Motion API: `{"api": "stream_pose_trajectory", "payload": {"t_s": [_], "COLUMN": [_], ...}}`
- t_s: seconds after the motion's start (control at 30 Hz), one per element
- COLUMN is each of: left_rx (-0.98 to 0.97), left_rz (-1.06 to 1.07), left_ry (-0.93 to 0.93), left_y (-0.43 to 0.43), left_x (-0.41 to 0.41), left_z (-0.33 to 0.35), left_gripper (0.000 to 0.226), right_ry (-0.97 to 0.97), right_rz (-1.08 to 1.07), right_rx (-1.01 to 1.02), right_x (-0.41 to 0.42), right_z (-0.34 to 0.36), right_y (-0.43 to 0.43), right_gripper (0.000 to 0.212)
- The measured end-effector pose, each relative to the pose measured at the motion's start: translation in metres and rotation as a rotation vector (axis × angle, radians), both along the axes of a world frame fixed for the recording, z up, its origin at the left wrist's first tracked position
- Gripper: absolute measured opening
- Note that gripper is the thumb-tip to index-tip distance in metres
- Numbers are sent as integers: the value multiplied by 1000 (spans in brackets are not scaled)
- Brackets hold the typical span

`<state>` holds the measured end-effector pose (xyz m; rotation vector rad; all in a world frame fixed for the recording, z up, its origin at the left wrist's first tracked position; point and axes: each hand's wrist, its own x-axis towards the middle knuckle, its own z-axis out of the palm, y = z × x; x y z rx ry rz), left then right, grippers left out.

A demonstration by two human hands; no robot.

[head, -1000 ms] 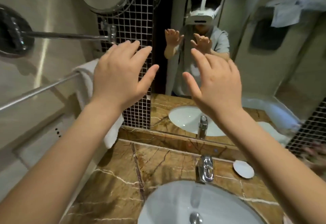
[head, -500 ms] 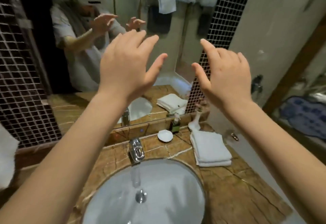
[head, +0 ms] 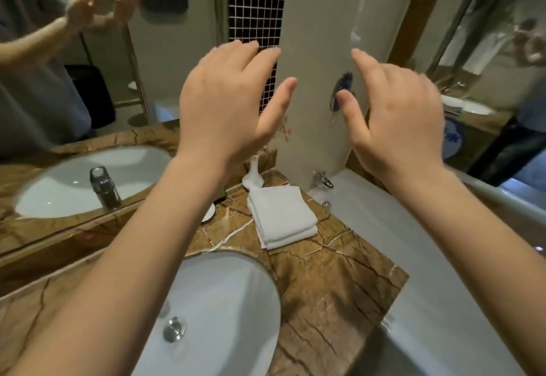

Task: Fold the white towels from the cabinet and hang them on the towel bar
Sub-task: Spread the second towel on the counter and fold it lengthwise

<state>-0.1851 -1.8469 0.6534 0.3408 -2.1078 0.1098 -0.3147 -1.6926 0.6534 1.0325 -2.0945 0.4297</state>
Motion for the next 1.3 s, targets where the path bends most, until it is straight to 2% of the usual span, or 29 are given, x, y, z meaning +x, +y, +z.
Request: {"api": "stream_pose_trajectory", "payload": {"t_s": [0.17, 0.37, 0.63, 0.93, 1.13, 1.3], "left_rx": [-11, 36, 135, 252, 324, 335], "left_rz": [19, 72, 126, 168, 174, 173], "left_ry": [-6, -101, -216, -458, -646, -649], "left_y": [-10, -36, -68, -82, -106, -113], "left_x": [-51, -111, -160, -189, -207, -213], "left_z": [-28, -89, -184, -318, -377, -387], "left_gripper": [56, 54, 54, 50, 53, 53], "right_ry": [-21, -71, -185, -348, -364, -381], "right_rz": [12, 52, 81, 111, 112, 148], "right_rx": [14, 93, 183, 472, 610, 512], "right_x": [-52, -119, -180, -200, -198, -194], "right_z": [-30, -84, -185, -318, -380, -405], "right_y": [-11, -39, -76, -92, -89, -91], "right_gripper": [61, 64, 65, 61, 62, 56]}}
